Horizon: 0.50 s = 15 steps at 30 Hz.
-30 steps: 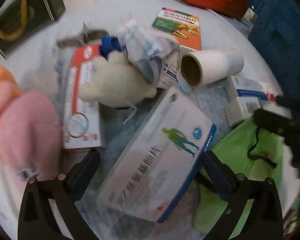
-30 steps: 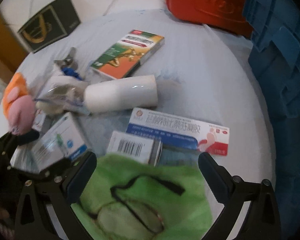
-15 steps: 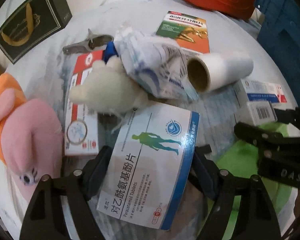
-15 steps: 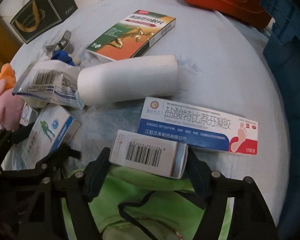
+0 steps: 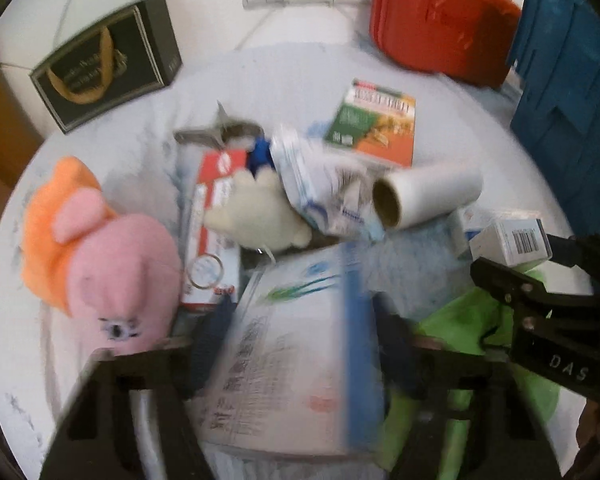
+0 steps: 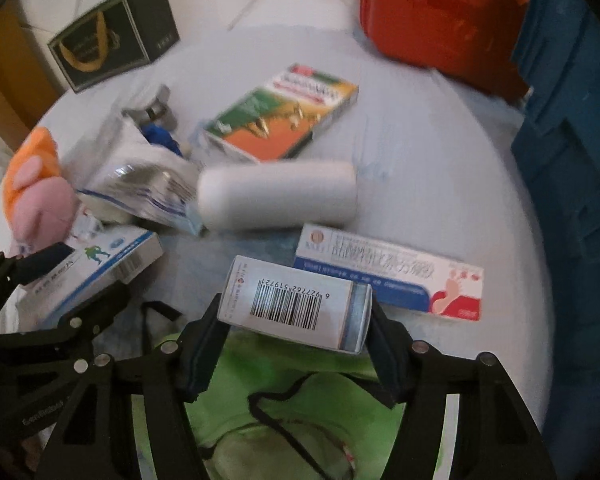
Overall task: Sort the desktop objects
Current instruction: 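Grasp the white-blue paracetamol box with the left tool while the right tool grasps a small white box, then lift both held boxes off the table toward the blue crate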
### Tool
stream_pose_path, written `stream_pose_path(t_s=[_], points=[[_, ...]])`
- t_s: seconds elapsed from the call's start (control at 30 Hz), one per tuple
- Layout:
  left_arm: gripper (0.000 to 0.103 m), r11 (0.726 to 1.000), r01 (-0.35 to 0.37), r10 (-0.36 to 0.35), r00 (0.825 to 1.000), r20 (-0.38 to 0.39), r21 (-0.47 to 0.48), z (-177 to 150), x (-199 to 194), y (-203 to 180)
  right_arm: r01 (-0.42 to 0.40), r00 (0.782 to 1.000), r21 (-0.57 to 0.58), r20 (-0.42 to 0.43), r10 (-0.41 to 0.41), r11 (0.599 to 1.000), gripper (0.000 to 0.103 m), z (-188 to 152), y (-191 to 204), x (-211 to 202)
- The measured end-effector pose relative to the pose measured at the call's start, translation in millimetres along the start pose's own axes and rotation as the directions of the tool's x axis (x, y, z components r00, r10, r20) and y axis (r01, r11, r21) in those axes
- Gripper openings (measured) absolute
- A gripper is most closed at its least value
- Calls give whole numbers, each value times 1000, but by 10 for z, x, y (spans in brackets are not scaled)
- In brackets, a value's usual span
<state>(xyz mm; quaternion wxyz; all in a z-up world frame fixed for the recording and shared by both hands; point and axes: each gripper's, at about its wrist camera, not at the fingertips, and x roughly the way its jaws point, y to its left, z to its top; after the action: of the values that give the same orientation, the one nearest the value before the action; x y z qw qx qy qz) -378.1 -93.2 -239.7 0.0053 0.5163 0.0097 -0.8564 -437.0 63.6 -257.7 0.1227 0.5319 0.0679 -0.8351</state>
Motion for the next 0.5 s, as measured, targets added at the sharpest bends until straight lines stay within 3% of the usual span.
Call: stream_pose_path(t_s=[0.1, 0.17, 0.3, 0.37, 0.43, 0.5], points=[[41, 1000, -9, 9, 999, 32, -10, 22, -204, -60, 5, 998, -21, 65, -4, 1000, 65, 9, 57, -278], [34, 1000, -13, 13, 999, 43, -5, -18, -313, -59, 13, 995, -32, 103, -10, 999, 65, -63, 55, -431], [36, 999, 5, -4, 999, 41, -34, -122, -493, 57, 20, 992, -47, 122, -14, 999, 65, -125, 103, -657], [58, 999, -3, 4, 1000, 12, -37, -186, -484, 122, 18, 993, -53, 113, -12, 998, 65, -185, 106, -667], [70, 999, -4, 4, 1000, -2, -35, -276, -446, 154, 5, 995, -47, 103, 0, 999, 64, -243, 103, -624], [71, 999, 23, -24, 999, -31, -38, -355, -357, 159, -21, 996, -38, 84, 24, 999, 64, -305, 106, -568]])
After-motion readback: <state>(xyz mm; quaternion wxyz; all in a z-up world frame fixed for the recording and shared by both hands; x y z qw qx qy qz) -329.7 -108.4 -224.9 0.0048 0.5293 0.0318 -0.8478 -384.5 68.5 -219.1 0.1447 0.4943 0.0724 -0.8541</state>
